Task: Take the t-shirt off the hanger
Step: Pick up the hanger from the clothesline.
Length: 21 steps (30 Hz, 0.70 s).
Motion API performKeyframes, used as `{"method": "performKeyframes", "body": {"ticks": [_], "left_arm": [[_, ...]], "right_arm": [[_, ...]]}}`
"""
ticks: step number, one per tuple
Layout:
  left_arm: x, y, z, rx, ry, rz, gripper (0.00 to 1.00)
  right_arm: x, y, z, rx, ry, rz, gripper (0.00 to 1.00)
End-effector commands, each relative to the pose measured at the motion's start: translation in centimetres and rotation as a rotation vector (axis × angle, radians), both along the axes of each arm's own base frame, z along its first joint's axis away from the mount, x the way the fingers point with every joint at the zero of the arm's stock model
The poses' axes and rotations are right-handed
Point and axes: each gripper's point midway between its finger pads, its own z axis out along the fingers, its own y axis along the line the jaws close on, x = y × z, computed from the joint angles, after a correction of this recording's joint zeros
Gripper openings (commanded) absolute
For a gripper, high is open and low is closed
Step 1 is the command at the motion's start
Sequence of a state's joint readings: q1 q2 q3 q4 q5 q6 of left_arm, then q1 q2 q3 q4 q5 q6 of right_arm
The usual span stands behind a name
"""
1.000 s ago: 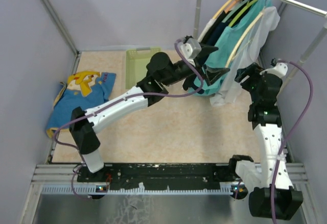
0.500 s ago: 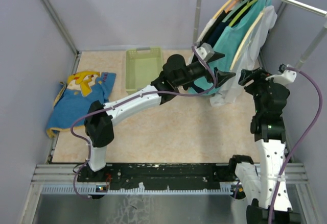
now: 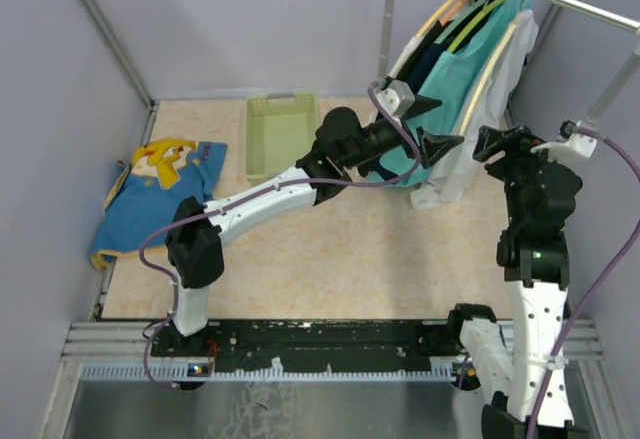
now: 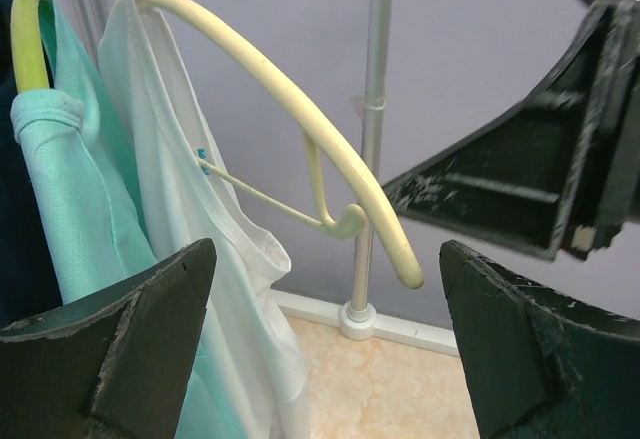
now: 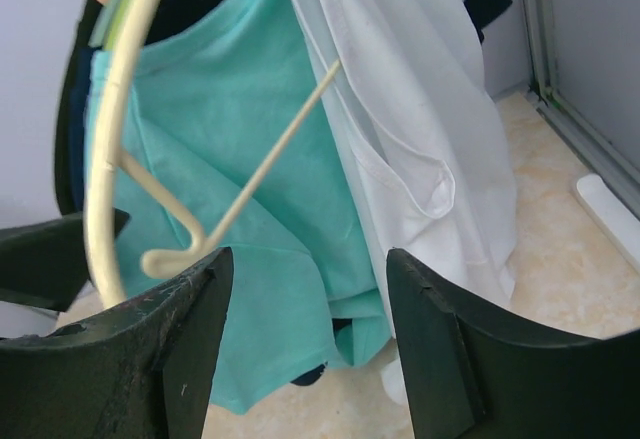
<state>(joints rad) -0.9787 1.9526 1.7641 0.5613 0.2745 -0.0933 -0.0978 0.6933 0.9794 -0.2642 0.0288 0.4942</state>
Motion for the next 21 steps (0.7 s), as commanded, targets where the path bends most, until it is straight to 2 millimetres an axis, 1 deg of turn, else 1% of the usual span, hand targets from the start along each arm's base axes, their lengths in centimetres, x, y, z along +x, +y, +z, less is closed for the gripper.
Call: {"method": "performKeyframes", "body": {"ticks": [1,3,6,9,14,21], "left_arm": [[0.4,0.8,0.8,-0.024,0.000,0.037,0.99],[0.2,1.1,0.8,-0.020,-0.003,0.039,0.99],[0.0,1.5,0.9,-0.012,-0.016,0.041,0.99],[0.1,1.5,0.8,0.003,-0.035,0.050,0.99],[0.1,1.5,0.7,0.008,-0.054,0.049,0.99],[-0.4,1.9,1.5,-0.013,-0.088,0.048,0.99]], "right_arm": [[-1.6,0.4,5.6,-0.036,-0.133,0.010,0.63],[-1.7,0.5,7.0,-0.037,-0.158,0.018,0.63],[-1.8,1.3,9.2,-0.029,-0.203,0.062,0.63],[-1.3,2.5,11.0,-0.012,-0.215,0.126,0.64],[0.7,4.3,11.9,0.043,-0.200,0.240,0.64],[2.2,5.5,11.9,0.097,-0.179,0.311,0.62]]}}
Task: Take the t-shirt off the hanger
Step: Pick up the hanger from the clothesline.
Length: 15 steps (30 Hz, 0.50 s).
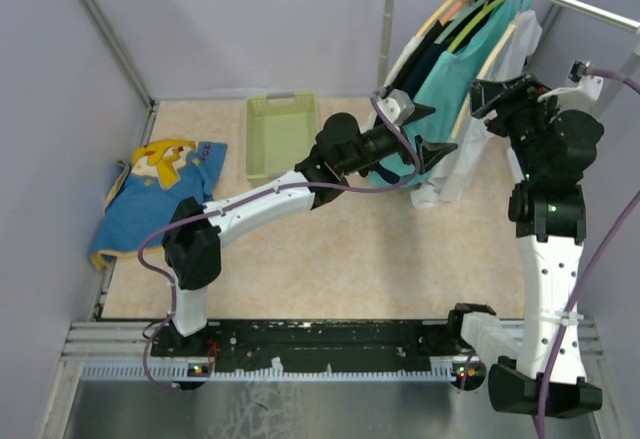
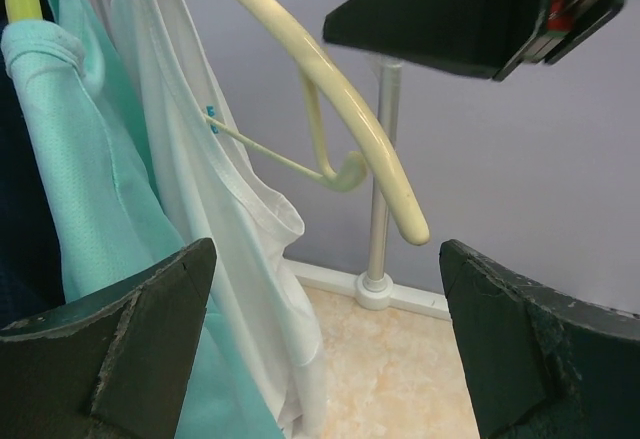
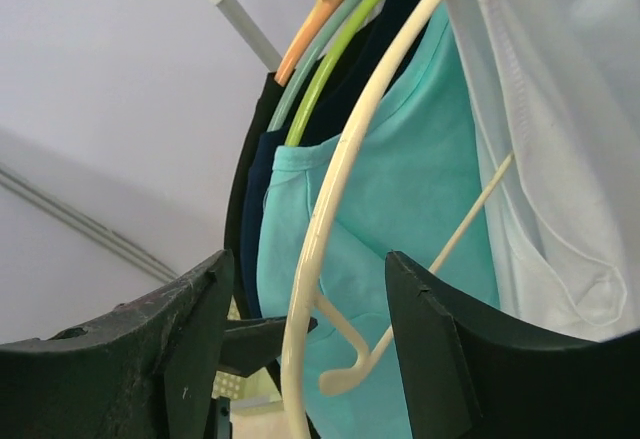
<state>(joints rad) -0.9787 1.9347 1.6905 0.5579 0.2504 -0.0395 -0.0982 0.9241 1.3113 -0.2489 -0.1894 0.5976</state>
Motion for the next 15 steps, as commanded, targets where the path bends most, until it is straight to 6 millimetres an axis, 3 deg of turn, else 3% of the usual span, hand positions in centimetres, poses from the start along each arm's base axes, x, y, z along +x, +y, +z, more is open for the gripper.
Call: {"method": "performKeyframes", "body": {"ticks": [1,8,15], "left_arm": [[-0.9,1.6,4.3,-0.074,-0.088,0.003,0.99],[-1.5,1.5,5.2,-0.088,-0.121,-0.024,0.99],[-1.6,1.2,5.9,-0.110,-0.133,-0.042,0.98]], "right_arm": [[-0.4,1.7,2.5,0.029,-0.062,0.094,0.62],[0.2,3.2,2.7,0.055,-0.074,0.191,0.61],[0.6,3.5,2.4,0.059,-0.065,0.210,0.55]]}}
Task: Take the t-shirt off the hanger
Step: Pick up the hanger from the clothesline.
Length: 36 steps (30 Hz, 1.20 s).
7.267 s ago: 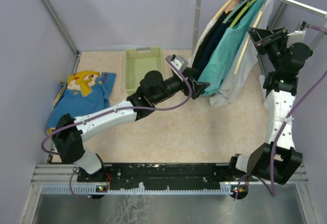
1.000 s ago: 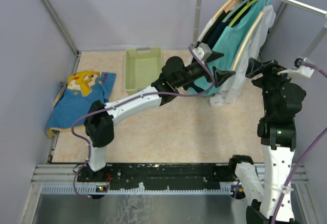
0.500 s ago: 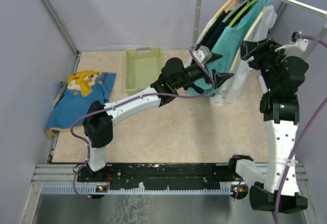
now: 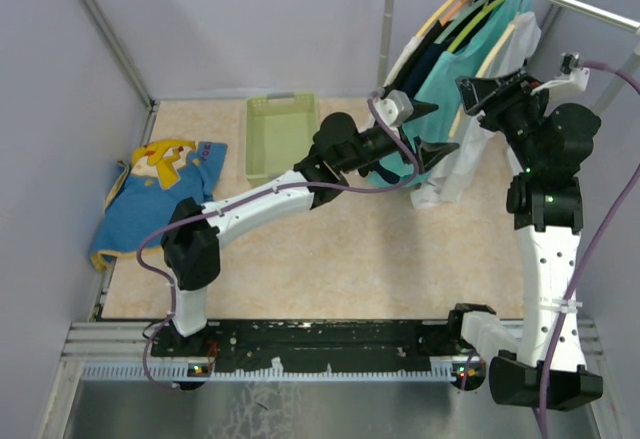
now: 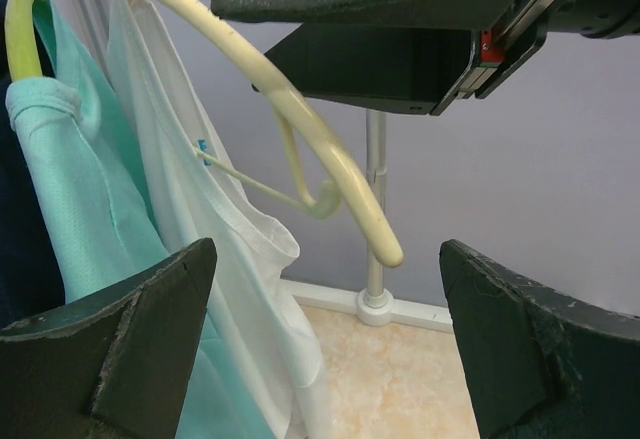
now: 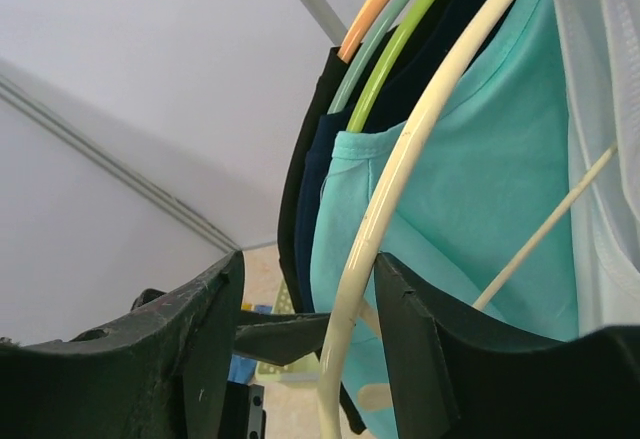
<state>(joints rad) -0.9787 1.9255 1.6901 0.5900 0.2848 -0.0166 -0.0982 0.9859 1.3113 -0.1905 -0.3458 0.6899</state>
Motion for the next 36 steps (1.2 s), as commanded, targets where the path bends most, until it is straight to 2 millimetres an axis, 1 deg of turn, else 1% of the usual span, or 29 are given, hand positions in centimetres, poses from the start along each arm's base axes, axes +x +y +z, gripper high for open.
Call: {"method": "performKeyframes", "body": {"ticks": [1,7,9,13,16,20,22,24,28,32,34,35,36], "left_arm": [[-0.9,0.9,4.7,-0.092,-0.079,-0.021,0.98],[-0.8,0.5,5.1,-0.114,-0.085,-0.026,0.97],[-0.7,0.3,4.9,-0.112,-0.085,-0.028,0.97],[-0.8,0.0,4.4,-0.104,-0.084,-0.042,0.97],[-0.9,-0.4,4.0,-0.098,-0.077,-0.063,0.96],[-1.0,-0.6,3.5,-0.090,-0.069,-0.078,0.96],[-1.1,-0.6,3.3,-0.087,-0.064,-0.083,0.96],[-1.1,-0.5,3.1,-0.085,-0.057,-0.078,0.96],[-1.2,0.4,2.6,-0.085,-0.043,-0.057,0.96],[-1.8,2.4,2.5,-0.097,-0.014,-0.026,0.95],[-2.2,3.5,1.9,-0.096,-0.001,-0.007,0.95],[-2.4,4.2,1.0,-0.086,0.013,0.004,0.95],[-2.6,4.9,0.7,-0.089,0.017,0.016,0.95]], "right_arm": [[-0.5,0.7,2.7,-0.001,-0.085,0.042,0.54],[0.6,0.8,2.2,0.016,-0.075,0.049,0.48],[1.1,0.7,2.0,0.020,-0.067,0.049,0.46],[2.1,0.6,1.6,0.027,-0.054,0.050,0.45],[2.4,0.6,1.4,0.032,-0.049,0.049,0.44],[2.7,0.4,1.4,0.044,-0.053,0.046,0.41],[2.7,0.4,1.4,0.053,-0.055,0.051,0.37],[2.7,0.4,1.5,0.063,-0.062,0.056,0.30],[2.9,0.2,1.3,0.091,-0.058,0.070,0.24],[3.0,-0.1,1.1,0.132,-0.061,0.087,0.19],[3.2,-0.2,0.9,0.152,-0.061,0.094,0.17],[3.2,-0.3,0.9,0.161,-0.062,0.094,0.15],[3.2,-0.3,0.9,0.166,-0.067,0.096,0.13]]}}
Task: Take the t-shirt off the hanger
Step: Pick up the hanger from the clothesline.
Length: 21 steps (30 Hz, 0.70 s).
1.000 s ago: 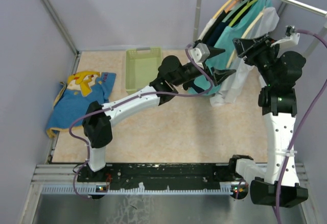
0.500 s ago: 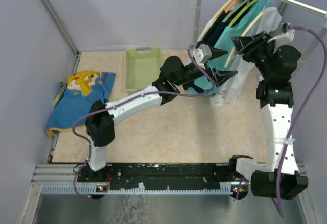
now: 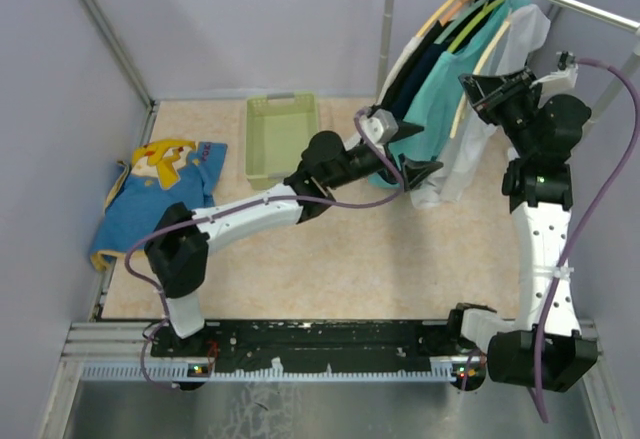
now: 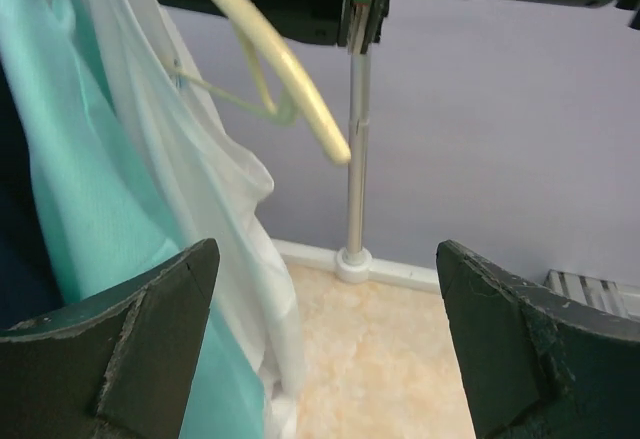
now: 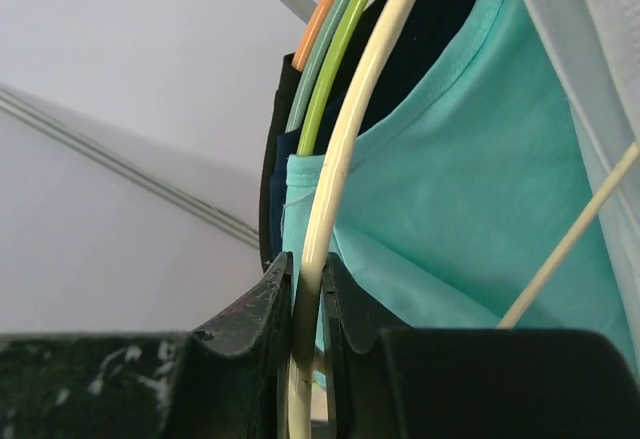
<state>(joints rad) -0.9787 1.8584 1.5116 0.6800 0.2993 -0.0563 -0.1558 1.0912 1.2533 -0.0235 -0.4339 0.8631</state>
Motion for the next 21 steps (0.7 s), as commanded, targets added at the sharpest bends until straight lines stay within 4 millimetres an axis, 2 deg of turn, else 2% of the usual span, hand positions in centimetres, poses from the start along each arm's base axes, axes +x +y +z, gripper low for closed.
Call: {"method": "performKeyframes", "body": {"ticks": [1,5,11,21], "left_arm": [[-1.4,4.3,3.4,-0.100,-0.022,0.058,0.95],[-2.2,6.8,3.2,-0.102,-0.014,0.102,0.95],[-3.5,9.4,3.5,-0.109,-0.012,0.123,0.94],[-4.0,10.3,2.8,-0.084,-0.005,0.129,0.93]], "right_arm": [[-0.5,0.2,2.6,0.020,-0.115,0.036,0.11],[-0.6,0.0,2.9,0.040,-0.151,0.030,0.00],[-1.2,0.1,4.0,0.097,-0.209,0.044,0.00],[-2.4,-0.1,6.6,0.143,-0.305,0.038,0.00]]}}
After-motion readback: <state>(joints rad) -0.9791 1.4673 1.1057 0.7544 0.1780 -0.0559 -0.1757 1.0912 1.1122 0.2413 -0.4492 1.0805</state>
